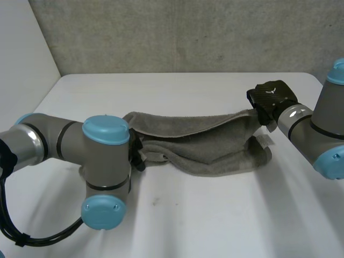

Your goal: Fold the towel.

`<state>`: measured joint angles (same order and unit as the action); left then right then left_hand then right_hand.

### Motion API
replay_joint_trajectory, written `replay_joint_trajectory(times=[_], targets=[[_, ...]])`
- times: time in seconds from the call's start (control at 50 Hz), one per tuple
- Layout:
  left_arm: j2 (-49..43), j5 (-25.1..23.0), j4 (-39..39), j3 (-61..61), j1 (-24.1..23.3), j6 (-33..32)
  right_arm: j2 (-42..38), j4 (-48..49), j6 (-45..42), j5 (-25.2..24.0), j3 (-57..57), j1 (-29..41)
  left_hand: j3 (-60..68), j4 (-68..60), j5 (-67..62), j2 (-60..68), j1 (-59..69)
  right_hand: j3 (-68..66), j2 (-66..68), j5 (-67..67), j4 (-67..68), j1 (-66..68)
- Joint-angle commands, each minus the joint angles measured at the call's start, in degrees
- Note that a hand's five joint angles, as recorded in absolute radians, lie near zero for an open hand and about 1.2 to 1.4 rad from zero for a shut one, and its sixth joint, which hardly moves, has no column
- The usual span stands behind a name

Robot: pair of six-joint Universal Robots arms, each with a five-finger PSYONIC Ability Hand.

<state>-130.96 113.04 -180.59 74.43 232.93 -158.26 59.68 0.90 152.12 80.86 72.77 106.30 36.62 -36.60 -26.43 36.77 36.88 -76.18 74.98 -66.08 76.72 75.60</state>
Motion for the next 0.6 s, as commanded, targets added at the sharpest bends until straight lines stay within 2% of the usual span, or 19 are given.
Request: replay_joint_trajectory(times=[0.02,0.12,0.26,0.4,0.52,0.54,0.56,0.58,0.6], targets=[[-0.35,0.08,-1.17,-0.33,0.51,-0.12,-0.17,-0.02,-1.21,-0.09,0.26,0.13,5.05,-5.07,-5.24,4.9,4.79,-3.82,5.02,-3.92,3.28,4.4],[-0.61,0.08,-2.32,-0.33,1.65,-0.73,-0.26,-0.02,-1.56,-0.09,0.44,0.13,5.22,-5.24,-5.41,5.07,4.96,-3.82,5.02,-3.92,3.28,4.4],[-1.76,0.25,-5.91,-0.25,2.88,-5.64,-0.61,-0.02,-1.65,-0.09,0.44,0.13,6.56,-6.58,-6.75,6.41,6.3,-3.82,5.02,-3.92,3.28,4.4],[-2.64,0.25,-9.08,-0.42,2.88,-7.59,-0.96,-0.02,-1.73,-0.09,0.53,0.22,12.62,-12.64,-12.81,12.47,12.36,-3.82,5.02,-3.92,3.28,4.4],[-3.78,0.25,-12.25,-1.04,3.05,-9.08,-1.05,-0.02,-1.82,-0.09,0.53,0.22,25.91,-25.93,-26.1,25.75,25.64,-3.82,5.02,-3.92,3.28,4.4],[-3.87,0.43,-12.94,-1.12,3.23,-9.69,-1.05,-0.02,-1.82,-0.09,0.53,0.22,32.91,-32.92,-33.09,32.75,32.64,-3.82,5.02,-3.92,3.28,4.4],[-3.87,0.43,-12.95,-1.12,3.23,-9.7,-1.05,-0.02,-1.82,-0.09,0.53,0.22,32.97,-32.99,-33.16,32.82,32.71,-3.82,5.02,-3.92,3.28,4.4],[-3.87,0.6,-13.73,-1.12,3.49,-10.39,-1.05,-0.02,-1.82,-0.09,0.53,0.22,43.28,-43.3,-43.46,43.12,43.01,-3.82,5.02,-3.92,3.28,4.4],[-3.78,0.87,-14.35,-1.04,3.93,-11.09,-1.05,-0.02,-1.91,-0.09,0.53,0.22,43.38,-43.4,-43.57,43.23,43.12,-3.82,5.02,-3.92,3.28,4.4]])
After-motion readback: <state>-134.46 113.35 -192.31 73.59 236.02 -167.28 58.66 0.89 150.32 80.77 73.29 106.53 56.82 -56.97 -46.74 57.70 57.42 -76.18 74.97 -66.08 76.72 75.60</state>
